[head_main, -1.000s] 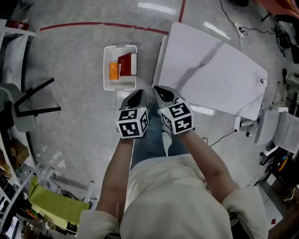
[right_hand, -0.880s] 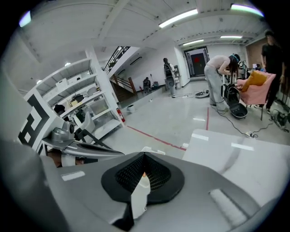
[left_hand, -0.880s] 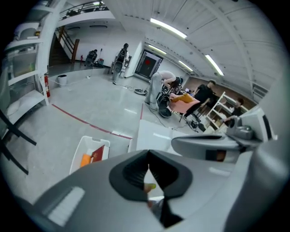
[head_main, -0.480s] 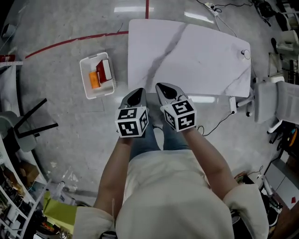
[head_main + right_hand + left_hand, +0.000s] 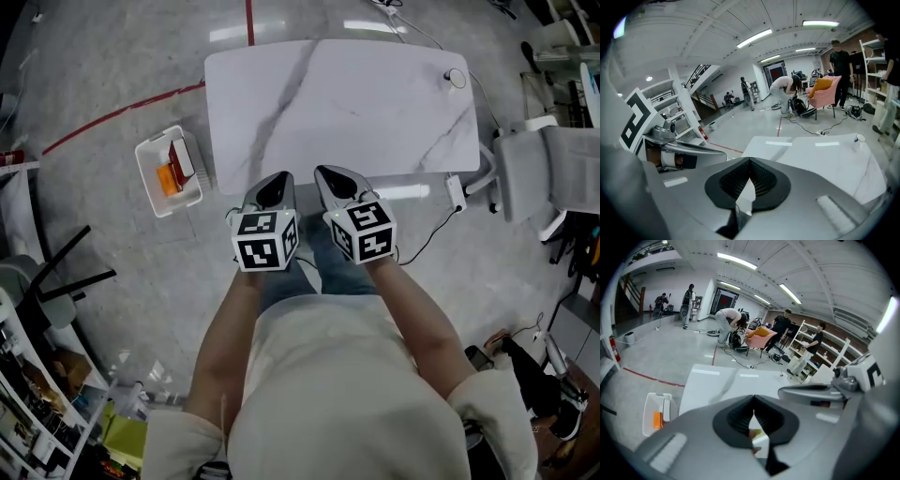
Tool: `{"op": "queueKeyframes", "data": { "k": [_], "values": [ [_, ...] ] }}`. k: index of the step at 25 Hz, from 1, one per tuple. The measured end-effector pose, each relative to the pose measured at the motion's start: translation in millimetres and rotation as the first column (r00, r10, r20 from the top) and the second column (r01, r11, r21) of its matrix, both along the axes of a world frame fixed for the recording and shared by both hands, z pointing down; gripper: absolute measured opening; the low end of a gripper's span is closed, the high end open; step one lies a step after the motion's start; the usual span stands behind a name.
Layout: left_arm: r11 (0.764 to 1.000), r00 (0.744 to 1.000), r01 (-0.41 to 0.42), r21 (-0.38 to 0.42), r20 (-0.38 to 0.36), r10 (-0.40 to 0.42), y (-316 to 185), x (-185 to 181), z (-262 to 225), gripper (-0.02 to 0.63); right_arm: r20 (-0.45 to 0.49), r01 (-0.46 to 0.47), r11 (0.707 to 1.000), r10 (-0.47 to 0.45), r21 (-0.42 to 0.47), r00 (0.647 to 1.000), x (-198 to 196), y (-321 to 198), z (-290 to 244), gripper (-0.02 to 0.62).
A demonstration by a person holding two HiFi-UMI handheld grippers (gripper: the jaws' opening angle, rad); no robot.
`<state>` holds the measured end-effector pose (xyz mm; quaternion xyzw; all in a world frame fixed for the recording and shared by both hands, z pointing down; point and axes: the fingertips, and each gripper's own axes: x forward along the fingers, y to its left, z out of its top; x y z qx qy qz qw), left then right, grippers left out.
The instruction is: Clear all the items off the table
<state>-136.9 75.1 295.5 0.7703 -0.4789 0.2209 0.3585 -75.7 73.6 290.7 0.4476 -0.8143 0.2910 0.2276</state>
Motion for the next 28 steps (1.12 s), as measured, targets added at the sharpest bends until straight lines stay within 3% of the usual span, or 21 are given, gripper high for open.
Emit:
{"op": "queueKeyframes", "data": {
  "k": [16, 28],
  "values": [
    [0.99, 0.991, -0.135, 0.034, -0.013, 0.136, -6.6, 166.2, -15.1, 0.009, 0.003, -0.155, 0.987, 0.155, 0.035, 0.988, 169.1, 5.1, -12.2, -0.002],
    [0.96, 0.96, -0.28, 0.027, -0.016, 0.281, -14.3, 249.9, -20.0, 0.009, -0.008, -0.368, 0.929, 0.369, 0.026, 0.929, 273.9, 15.6, -15.2, -0.002]
  ]
}}
